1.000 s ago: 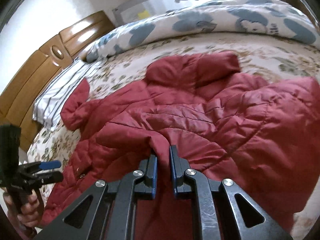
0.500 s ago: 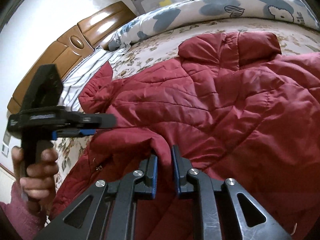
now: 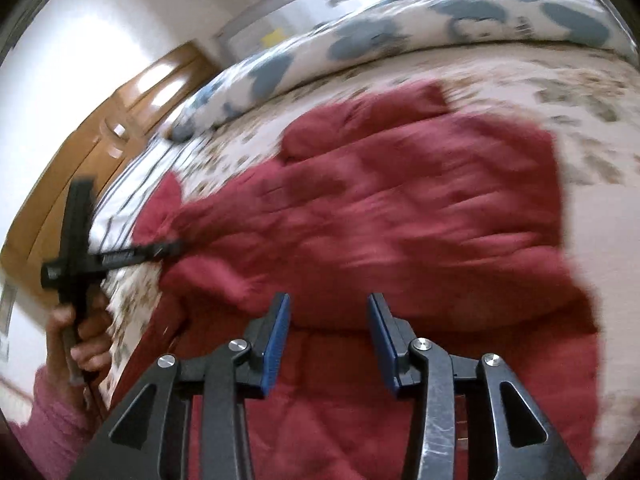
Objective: Fold large clothes
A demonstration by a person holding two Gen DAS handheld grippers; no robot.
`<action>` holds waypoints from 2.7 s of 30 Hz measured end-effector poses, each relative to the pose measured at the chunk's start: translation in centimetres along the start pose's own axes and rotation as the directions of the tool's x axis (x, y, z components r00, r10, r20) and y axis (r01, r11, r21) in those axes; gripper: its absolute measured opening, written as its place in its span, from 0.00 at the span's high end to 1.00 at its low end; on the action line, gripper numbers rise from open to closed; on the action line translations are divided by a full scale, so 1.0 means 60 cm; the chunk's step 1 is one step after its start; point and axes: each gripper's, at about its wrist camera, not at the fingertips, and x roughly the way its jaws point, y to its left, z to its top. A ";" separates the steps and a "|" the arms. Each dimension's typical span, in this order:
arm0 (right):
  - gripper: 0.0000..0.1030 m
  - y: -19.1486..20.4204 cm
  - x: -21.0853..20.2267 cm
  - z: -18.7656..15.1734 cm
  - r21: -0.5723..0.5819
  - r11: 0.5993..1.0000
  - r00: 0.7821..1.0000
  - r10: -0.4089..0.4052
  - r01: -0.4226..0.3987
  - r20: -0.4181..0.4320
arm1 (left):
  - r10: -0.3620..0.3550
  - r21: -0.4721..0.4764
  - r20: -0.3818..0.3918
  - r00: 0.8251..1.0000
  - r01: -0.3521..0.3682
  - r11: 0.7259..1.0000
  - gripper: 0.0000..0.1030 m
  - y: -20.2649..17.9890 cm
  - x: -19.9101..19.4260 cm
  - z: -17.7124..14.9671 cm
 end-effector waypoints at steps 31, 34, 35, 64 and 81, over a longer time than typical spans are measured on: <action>0.45 -0.055 0.073 0.028 -0.032 0.976 0.975 -0.218 0.217 -0.046 | 0.040 0.061 -0.044 0.998 -0.037 0.997 0.84 -0.068 0.084 -0.038; 0.42 -0.026 0.062 0.033 -0.072 0.976 0.978 -0.208 0.207 -0.012 | 0.055 0.075 -0.043 0.998 -0.051 0.996 0.84 -0.072 0.084 -0.039; 0.39 -0.022 0.070 0.034 -0.085 0.975 0.977 -0.210 0.207 -0.025 | 0.057 0.077 -0.043 0.997 -0.054 0.996 0.84 -0.073 0.084 -0.041; 0.36 -0.015 0.044 -0.001 -0.054 0.981 0.980 -0.191 0.188 -0.051 | 0.071 -0.073 0.029 0.997 -0.069 0.995 0.79 0.024 -0.021 -0.071; 0.36 0.012 0.034 -0.032 -0.071 0.987 0.985 -0.147 0.141 -0.086 | 0.174 -0.156 0.089 0.981 -0.159 0.975 0.59 0.116 -0.086 -0.040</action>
